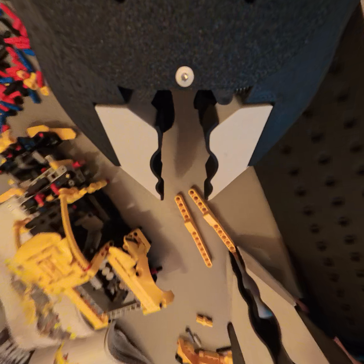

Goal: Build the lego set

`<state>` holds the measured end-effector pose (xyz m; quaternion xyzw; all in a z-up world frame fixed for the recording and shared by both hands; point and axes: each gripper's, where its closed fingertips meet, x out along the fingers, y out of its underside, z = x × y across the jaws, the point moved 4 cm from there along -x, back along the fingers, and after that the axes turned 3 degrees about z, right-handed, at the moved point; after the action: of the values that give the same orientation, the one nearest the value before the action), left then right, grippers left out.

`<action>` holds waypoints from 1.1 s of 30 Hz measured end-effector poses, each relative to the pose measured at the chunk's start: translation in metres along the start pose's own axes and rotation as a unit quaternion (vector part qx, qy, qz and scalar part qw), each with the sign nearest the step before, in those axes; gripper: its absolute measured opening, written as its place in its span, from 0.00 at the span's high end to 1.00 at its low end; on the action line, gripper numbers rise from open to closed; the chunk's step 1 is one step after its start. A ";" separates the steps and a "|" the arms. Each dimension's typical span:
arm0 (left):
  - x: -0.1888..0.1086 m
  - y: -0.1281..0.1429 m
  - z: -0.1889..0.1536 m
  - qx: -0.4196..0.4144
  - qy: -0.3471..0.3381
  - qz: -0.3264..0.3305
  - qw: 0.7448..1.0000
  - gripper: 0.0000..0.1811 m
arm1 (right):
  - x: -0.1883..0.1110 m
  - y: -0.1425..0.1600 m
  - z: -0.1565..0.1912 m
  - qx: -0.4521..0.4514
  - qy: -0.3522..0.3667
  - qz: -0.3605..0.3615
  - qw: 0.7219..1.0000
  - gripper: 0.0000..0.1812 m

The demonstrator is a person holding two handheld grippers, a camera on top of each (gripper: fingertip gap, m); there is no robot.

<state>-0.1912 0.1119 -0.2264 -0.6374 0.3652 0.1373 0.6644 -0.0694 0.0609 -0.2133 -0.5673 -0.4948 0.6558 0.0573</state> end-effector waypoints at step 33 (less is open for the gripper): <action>-0.005 0.006 0.009 -0.096 -0.002 0.041 0.995 0.74 | 0.014 0.020 -0.016 -0.018 -0.090 0.014 0.996 0.82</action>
<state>-0.1958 0.1230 -0.2283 -0.6825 0.3745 0.1998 0.5950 -0.0522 0.0694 -0.2350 -0.5139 -0.5016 0.6959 -0.0073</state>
